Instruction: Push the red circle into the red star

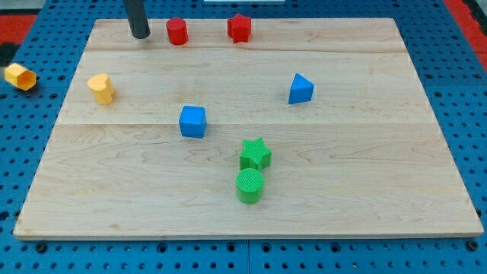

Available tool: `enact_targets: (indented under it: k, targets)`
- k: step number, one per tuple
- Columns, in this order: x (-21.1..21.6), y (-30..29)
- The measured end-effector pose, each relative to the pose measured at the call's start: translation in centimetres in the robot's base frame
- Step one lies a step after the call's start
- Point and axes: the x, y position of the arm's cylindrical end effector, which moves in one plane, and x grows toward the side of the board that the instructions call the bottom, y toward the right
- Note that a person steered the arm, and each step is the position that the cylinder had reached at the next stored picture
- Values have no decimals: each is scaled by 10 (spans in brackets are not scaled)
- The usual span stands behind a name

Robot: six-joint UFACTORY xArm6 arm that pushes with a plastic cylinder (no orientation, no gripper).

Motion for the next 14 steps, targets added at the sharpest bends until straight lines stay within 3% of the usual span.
enact_targets:
  k: [2,3,5,7,8,14]
  targets:
    - [-7,88]
    - [-6,40]
    - [17,62]
    - [19,141]
    - [22,102]
    - [17,86]
